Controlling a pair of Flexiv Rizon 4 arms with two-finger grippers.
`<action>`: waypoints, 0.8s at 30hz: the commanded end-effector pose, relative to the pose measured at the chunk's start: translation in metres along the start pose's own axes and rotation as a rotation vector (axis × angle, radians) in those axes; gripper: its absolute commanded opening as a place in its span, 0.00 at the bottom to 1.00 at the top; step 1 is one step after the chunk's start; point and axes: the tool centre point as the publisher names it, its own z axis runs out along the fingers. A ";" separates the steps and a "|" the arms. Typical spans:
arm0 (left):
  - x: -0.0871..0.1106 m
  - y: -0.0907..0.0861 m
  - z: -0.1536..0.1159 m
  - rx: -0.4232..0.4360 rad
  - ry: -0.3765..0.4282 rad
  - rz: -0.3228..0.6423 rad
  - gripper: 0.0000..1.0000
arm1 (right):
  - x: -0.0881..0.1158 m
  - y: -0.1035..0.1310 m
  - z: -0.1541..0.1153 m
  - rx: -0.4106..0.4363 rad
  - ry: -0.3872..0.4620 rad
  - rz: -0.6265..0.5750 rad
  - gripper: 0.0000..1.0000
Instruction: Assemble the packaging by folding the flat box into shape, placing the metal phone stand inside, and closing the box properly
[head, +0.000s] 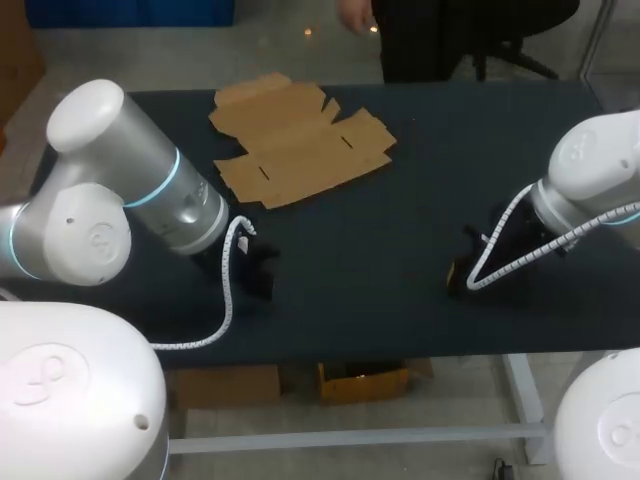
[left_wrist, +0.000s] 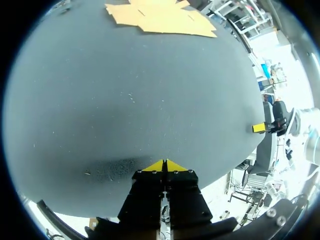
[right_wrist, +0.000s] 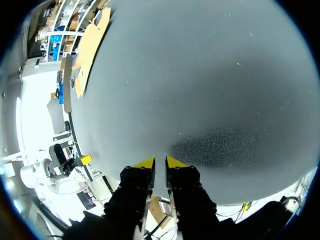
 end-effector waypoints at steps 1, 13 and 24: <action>0.003 0.008 -0.011 0.021 -0.021 -0.002 0.45 | -0.002 -0.001 -0.013 -0.001 0.001 0.003 0.50; 0.007 0.013 -0.022 0.036 -0.039 -0.012 1.00 | -0.008 0.001 -0.033 -0.019 -0.017 -0.012 1.00; 0.009 0.013 -0.019 0.031 -0.049 -0.015 0.84 | -0.013 0.001 -0.036 -0.018 -0.004 -0.020 1.00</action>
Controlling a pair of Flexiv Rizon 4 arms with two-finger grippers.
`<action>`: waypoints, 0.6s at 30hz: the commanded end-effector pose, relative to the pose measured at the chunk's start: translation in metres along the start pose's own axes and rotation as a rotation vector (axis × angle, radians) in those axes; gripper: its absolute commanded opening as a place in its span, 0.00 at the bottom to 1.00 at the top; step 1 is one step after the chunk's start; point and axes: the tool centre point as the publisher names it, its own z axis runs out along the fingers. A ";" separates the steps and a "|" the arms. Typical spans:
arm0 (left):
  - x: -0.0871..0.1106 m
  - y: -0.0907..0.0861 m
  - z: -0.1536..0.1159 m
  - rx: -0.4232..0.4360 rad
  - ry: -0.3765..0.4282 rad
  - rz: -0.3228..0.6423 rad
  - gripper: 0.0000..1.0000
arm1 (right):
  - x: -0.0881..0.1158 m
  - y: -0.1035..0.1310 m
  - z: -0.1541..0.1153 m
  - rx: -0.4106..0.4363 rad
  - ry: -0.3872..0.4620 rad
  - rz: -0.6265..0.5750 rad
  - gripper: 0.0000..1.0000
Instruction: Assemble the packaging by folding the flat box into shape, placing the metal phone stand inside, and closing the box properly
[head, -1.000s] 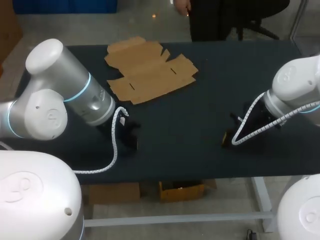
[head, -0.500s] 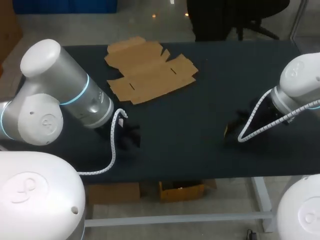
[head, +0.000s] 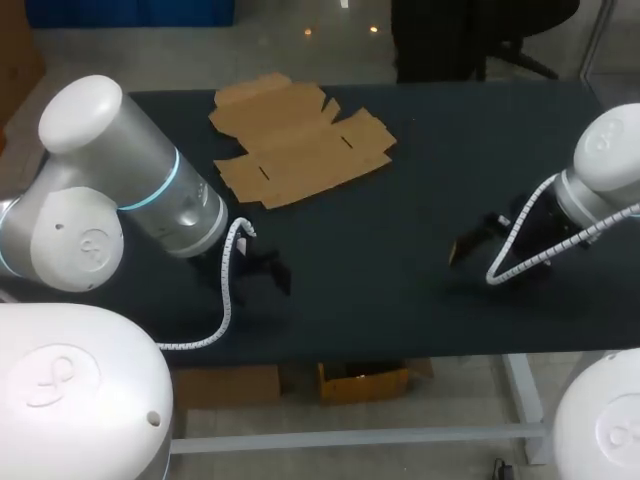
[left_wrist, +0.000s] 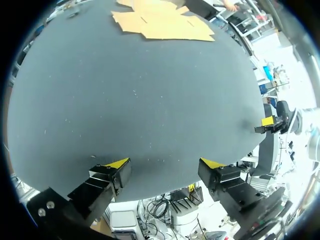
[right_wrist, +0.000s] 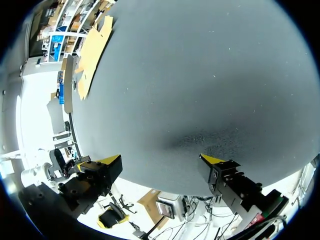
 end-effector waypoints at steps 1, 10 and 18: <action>0.002 -0.001 0.001 -0.001 -0.014 -0.003 0.86 | -0.002 0.001 -0.006 0.009 0.003 -0.008 1.00; 0.002 0.001 -0.005 0.007 -0.022 -0.009 1.00 | -0.001 -0.001 -0.016 0.015 -0.015 -0.052 1.00; 0.002 0.001 -0.017 0.028 -0.058 -0.014 1.00 | -0.004 0.000 -0.029 0.022 -0.041 -0.093 1.00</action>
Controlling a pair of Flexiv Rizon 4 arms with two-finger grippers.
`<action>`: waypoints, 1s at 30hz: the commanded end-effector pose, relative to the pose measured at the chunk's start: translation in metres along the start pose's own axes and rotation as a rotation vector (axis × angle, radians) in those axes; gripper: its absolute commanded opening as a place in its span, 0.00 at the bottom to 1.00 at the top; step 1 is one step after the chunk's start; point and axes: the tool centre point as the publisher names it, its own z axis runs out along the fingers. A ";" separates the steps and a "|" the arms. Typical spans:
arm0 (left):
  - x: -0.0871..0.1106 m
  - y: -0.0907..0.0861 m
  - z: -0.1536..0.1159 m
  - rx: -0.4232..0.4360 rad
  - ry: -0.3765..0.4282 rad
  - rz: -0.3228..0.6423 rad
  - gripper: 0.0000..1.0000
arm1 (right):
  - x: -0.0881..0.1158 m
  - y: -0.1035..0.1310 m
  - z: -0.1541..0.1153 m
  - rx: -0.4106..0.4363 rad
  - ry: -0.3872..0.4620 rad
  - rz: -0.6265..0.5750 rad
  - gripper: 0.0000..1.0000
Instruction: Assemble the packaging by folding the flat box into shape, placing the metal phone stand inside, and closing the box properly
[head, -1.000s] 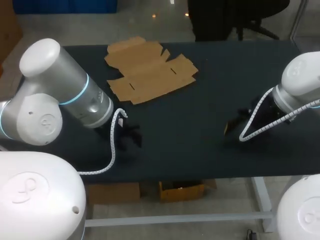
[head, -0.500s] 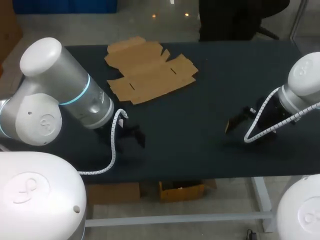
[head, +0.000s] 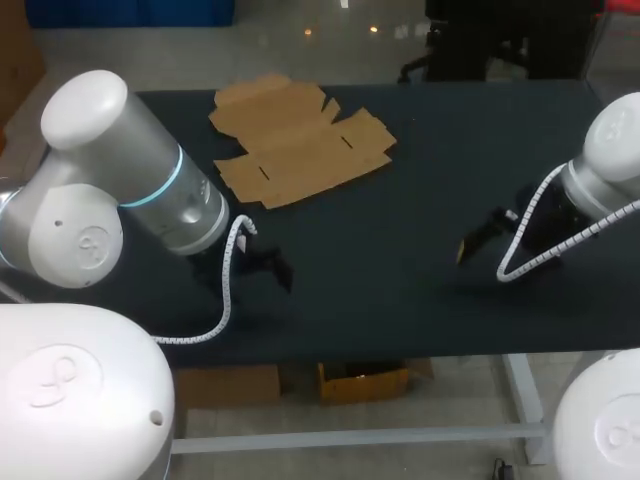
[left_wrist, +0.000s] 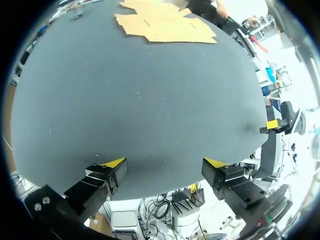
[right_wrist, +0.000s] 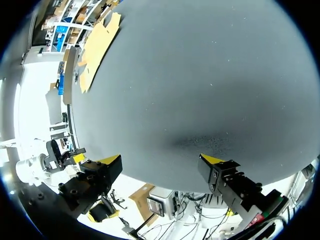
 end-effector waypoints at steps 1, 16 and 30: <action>0.003 0.002 -0.011 0.013 -0.031 -0.004 1.00 | 0.000 -0.001 -0.012 0.009 -0.012 -0.023 1.00; 0.000 -0.007 -0.034 0.026 -0.074 -0.021 1.00 | 0.003 0.015 -0.041 0.011 -0.036 -0.187 1.00; -0.002 -0.012 -0.046 0.019 -0.090 -0.027 1.00 | 0.006 0.021 -0.052 0.024 -0.030 -0.226 1.00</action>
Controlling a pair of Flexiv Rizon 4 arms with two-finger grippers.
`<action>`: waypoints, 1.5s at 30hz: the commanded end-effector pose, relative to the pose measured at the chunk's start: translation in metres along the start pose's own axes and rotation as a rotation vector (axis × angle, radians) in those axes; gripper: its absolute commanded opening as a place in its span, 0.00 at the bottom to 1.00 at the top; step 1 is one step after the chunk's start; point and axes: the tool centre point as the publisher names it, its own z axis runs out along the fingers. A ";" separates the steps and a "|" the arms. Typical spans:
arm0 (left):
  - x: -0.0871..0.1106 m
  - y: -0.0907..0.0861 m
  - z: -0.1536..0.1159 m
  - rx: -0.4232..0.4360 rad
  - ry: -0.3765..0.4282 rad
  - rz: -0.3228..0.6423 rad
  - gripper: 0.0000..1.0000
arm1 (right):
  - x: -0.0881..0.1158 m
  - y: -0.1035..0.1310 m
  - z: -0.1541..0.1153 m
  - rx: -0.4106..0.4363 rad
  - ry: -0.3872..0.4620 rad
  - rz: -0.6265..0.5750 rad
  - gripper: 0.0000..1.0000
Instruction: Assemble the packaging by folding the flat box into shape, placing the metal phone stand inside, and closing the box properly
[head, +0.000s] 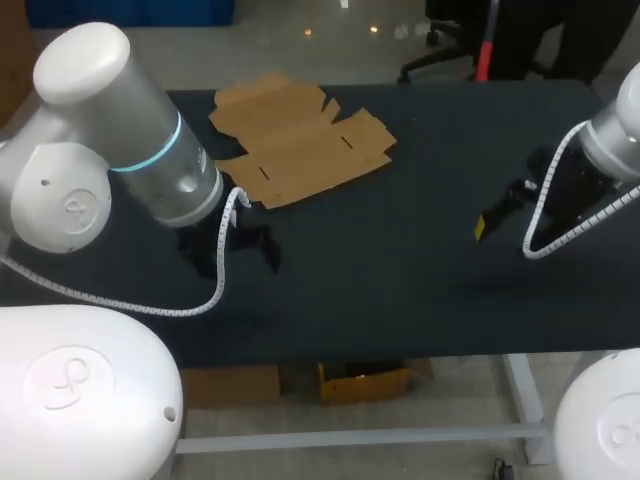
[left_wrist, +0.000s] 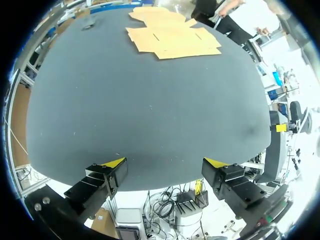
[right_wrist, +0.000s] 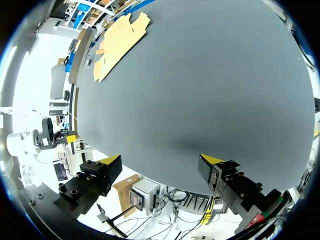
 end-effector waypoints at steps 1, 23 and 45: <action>0.001 0.001 -0.001 0.002 -0.006 -0.001 1.00 | 0.000 0.000 -0.001 0.004 0.003 -0.001 1.00; -0.001 -0.002 -0.001 0.001 0.046 0.008 1.00 | 0.001 0.002 -0.003 -0.002 0.004 -0.006 1.00; -0.006 -0.031 -0.010 0.033 0.074 -0.046 1.00 | 0.000 0.031 -0.031 -0.016 -0.022 -0.236 1.00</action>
